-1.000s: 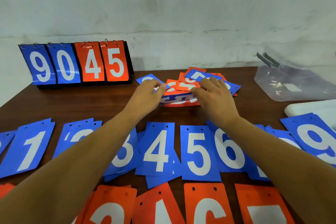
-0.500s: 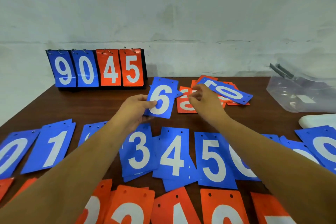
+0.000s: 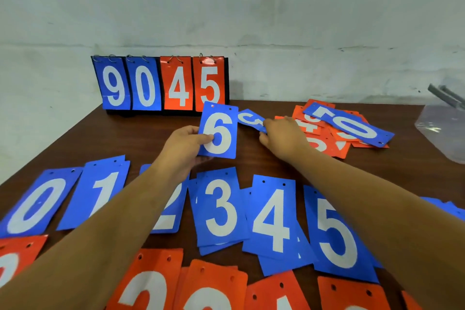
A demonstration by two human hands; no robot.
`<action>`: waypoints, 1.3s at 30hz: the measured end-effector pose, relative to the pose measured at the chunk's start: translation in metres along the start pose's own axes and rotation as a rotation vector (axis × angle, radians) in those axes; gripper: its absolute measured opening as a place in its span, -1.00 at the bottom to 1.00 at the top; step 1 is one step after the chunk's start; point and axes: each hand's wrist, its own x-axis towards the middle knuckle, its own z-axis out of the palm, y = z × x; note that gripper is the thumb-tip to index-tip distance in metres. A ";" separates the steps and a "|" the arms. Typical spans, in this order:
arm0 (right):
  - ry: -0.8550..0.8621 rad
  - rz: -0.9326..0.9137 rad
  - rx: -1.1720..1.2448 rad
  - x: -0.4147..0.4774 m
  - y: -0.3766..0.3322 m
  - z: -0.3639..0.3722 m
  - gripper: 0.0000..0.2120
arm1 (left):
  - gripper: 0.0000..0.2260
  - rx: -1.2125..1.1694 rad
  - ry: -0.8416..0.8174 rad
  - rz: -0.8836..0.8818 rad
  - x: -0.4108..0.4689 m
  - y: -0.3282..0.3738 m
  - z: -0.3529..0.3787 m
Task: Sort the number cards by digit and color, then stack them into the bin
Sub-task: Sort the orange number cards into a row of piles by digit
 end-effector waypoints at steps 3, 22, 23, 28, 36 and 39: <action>0.123 0.042 0.019 -0.011 0.001 -0.021 -0.79 | -0.78 -0.005 0.012 0.002 -0.008 0.002 -0.001; 0.079 0.261 1.212 -0.212 0.004 -0.161 -0.66 | -0.95 -0.013 -0.110 -0.017 -0.162 0.009 0.006; 0.013 0.256 1.346 -0.220 0.003 -0.164 -0.70 | -0.97 -0.016 -0.136 -0.019 -0.170 0.007 0.010; -0.088 0.231 1.174 -0.245 -0.002 -0.177 -0.91 | -0.93 -0.155 -0.389 -0.098 -0.209 0.003 0.029; 0.099 0.588 1.336 -0.259 -0.005 -0.161 -0.61 | -0.61 -0.138 -0.295 0.023 -0.224 -0.015 0.055; -0.002 0.657 1.273 -0.269 -0.012 -0.148 -0.79 | -0.70 -0.123 -0.256 0.085 -0.224 -0.021 0.063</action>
